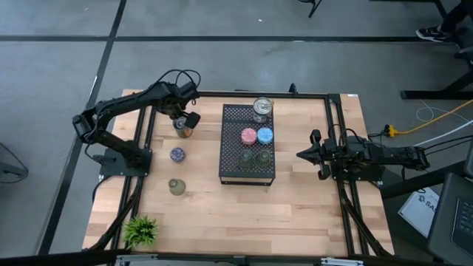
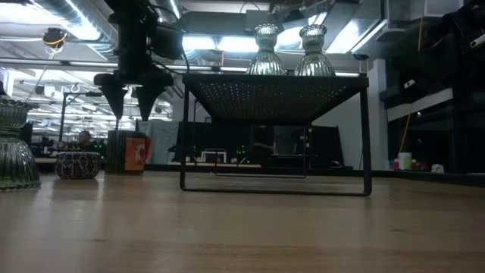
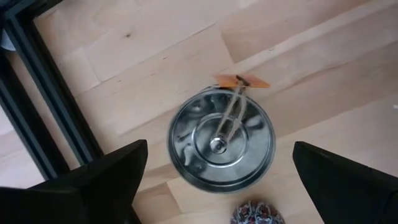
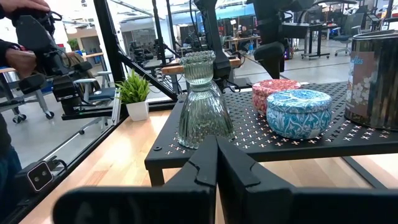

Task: Pick & Place candle stick holders
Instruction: Put the orange scented candle on the shelf aligned with the other brown scented candle

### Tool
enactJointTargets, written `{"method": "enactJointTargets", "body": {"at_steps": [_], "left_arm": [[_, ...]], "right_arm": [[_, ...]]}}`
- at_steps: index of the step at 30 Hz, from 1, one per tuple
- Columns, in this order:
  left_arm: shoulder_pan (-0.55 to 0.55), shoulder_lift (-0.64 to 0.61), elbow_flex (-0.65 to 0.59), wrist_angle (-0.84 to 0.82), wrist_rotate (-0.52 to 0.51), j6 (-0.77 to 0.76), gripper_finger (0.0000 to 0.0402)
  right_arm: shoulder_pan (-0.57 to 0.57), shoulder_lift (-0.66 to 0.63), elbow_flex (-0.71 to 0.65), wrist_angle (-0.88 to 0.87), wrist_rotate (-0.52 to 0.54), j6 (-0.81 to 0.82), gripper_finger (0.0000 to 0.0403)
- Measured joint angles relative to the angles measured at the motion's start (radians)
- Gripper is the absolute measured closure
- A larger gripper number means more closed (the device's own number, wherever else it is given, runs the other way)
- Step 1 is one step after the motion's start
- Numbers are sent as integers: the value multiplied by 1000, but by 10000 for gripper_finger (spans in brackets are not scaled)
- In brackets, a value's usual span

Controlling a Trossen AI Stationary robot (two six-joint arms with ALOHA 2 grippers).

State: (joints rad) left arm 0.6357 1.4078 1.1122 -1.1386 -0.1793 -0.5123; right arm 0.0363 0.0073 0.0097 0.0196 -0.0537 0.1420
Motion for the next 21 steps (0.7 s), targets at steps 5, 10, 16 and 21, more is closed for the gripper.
{"method": "enactJointTargets", "body": {"at_steps": [5, 10, 16, 21], "left_arm": [[9, 0, -16, 20, 22, 1, 1], [15, 1, -77, 21, 35, -10, 1], [14, 0, -95, 65, 51, -24, 1], [14, 1, -96, 82, 63, -26, 1]], "right_arm": [[0, 0, 0, 0, 0, 0, 398], [0, 0, 0, 0, 0, 0, 398], [0, 0, 0, 0, 0, 0, 398], [0, 0, 0, 0, 0, 0, 398]]}}
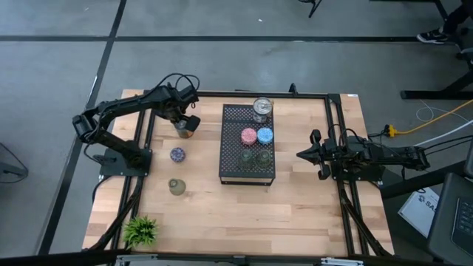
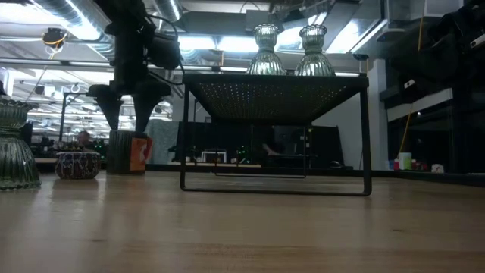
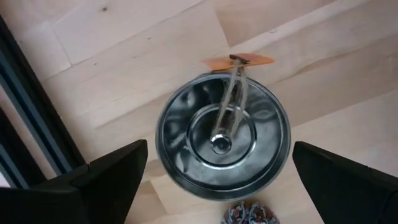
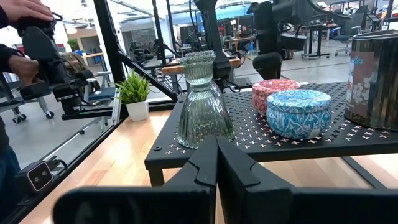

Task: Pick & Place candle stick holders
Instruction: Put the orange scented candle on the shelf aligned with the other brown scented candle

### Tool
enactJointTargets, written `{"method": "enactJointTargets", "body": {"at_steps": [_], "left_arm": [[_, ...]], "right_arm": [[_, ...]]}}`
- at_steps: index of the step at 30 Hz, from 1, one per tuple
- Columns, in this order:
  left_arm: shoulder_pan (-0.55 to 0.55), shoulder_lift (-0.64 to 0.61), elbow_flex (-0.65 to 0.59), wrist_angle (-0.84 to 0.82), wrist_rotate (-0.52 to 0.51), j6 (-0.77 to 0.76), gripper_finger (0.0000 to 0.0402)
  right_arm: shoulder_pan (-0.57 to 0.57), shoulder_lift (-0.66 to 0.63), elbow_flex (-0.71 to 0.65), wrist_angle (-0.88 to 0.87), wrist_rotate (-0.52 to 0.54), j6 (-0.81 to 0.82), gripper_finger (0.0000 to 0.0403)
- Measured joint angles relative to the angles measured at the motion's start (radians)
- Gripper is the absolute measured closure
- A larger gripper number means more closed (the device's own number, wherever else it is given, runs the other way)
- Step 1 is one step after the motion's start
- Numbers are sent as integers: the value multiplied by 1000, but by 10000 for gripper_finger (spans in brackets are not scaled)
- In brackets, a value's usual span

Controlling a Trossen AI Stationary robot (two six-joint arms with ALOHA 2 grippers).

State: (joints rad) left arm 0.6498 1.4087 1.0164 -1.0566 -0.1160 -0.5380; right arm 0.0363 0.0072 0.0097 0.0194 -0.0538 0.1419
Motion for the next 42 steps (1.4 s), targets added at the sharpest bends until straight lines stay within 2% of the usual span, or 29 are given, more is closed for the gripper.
{"method": "enactJointTargets", "body": {"at_steps": [18, 28, 42], "left_arm": [[6, 1, 18, 10, 22, 10, 2], [7, 61, 23, 9, 11, 27, 2], [7, 82, 18, 37, 59, 28, 2]], "right_arm": [[0, 0, 0, 0, 0, 0, 398], [0, 0, 0, 0, 0, 0, 398], [0, 0, 0, 0, 0, 0, 397]]}}
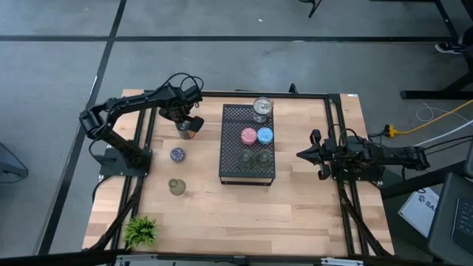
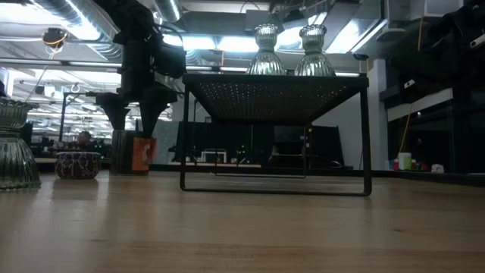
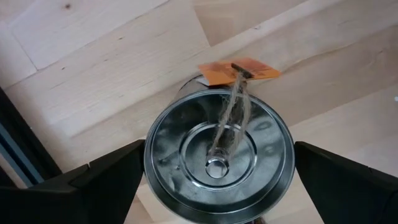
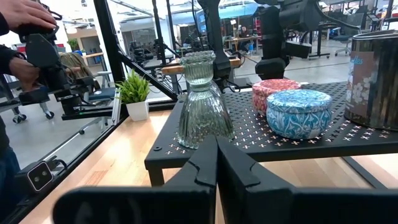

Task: Pick & Place candle stick holders
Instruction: Put the orange scented candle on the shelf aligned with the other brown scented candle

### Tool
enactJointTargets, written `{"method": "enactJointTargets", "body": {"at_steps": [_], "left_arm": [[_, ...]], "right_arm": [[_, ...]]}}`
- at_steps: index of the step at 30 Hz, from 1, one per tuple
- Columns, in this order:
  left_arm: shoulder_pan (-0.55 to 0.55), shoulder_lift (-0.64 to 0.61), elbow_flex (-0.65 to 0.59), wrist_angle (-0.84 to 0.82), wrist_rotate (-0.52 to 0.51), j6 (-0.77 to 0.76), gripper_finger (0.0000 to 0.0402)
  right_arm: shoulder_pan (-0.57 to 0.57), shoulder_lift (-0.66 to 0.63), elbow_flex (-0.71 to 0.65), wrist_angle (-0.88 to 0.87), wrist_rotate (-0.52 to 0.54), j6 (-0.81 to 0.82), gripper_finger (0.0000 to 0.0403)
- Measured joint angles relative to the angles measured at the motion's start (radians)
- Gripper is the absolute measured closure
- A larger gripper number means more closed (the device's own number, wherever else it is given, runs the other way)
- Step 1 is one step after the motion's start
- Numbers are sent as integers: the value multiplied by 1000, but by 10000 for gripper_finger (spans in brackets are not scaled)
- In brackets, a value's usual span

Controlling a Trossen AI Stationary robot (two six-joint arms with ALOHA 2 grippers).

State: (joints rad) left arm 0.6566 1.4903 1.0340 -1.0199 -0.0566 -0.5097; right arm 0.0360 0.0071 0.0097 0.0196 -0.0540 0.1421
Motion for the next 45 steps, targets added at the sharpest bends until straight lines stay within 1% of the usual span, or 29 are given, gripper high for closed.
{"method": "enactJointTargets", "body": {"at_steps": [17, 20, 23, 27, 38, 42, 45], "left_arm": [[-8, 0, 0, 0, 7, 0, 2], [-8, -1, 0, -1, 8, 0, 10], [-8, -1, 0, -1, 28, 0, 27], [-13, -2, 0, -1, 31, 0, 43], [-14, -2, 1, -7, 37, 0, 44], [-14, -2, 14, -46, 69, 0, 45], [-15, -2, 45, -90, 73, 18, 45]], "right_arm": [[0, 0, 0, 0, 0, 0, 398], [0, 0, 0, 0, 0, 0, 398], [0, 0, 0, 0, 0, 0, 398], [0, 0, 0, 0, 0, 0, 398], [0, 0, 0, 0, 0, 0, 397], [0, 0, 0, 0, 0, 0, 397], [0, 0, 0, 0, 0, 0, 397]]}}
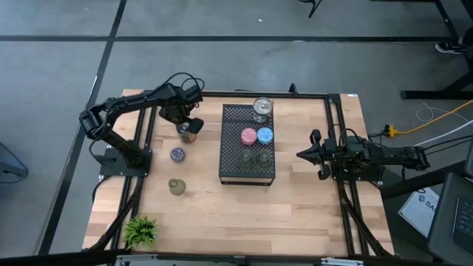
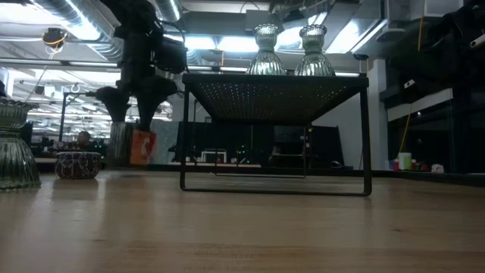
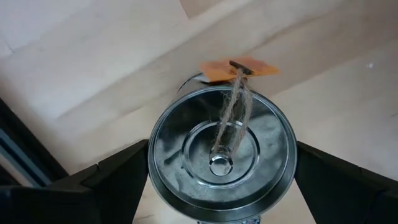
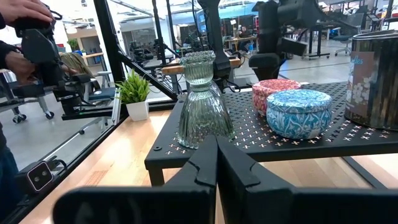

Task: Pick & Place candle stick holders
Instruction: Put the orange scented candle on the shelf aligned with the other brown scented candle

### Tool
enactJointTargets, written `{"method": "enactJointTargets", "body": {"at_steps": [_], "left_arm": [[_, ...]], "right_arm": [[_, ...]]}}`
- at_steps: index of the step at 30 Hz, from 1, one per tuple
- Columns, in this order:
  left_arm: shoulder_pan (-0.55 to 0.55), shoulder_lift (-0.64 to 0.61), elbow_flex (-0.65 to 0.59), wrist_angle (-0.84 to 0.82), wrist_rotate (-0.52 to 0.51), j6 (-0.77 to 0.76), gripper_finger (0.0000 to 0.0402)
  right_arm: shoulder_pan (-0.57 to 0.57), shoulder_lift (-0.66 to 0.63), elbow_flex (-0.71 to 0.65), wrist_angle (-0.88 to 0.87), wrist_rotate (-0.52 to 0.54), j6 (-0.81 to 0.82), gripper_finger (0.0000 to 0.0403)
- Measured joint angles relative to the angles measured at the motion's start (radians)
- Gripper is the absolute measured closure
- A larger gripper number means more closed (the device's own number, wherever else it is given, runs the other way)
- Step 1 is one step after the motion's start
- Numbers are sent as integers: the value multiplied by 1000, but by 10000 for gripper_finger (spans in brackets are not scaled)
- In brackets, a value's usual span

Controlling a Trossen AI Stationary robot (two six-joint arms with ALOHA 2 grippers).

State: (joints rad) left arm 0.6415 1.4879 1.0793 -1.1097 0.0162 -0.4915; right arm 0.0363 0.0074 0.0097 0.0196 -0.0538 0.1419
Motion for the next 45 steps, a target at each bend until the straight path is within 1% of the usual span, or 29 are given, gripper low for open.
{"method": "enactJointTargets", "body": {"at_steps": [3, 9, 14, 45], "left_arm": [[1, 0, 27, -18, -5, 5, 46], [0, 0, 67, -19, 31, 8, 46], [1, 0, 90, -19, 31, 8, 46], [0, 0, 92, -20, 27, 8, 47]], "right_arm": [[0, 0, 0, 0, 0, 0, 397], [0, 0, 0, 0, 0, 0, 397], [0, 0, 0, 0, 0, 0, 397], [0, 0, 0, 0, 0, 0, 397]]}}
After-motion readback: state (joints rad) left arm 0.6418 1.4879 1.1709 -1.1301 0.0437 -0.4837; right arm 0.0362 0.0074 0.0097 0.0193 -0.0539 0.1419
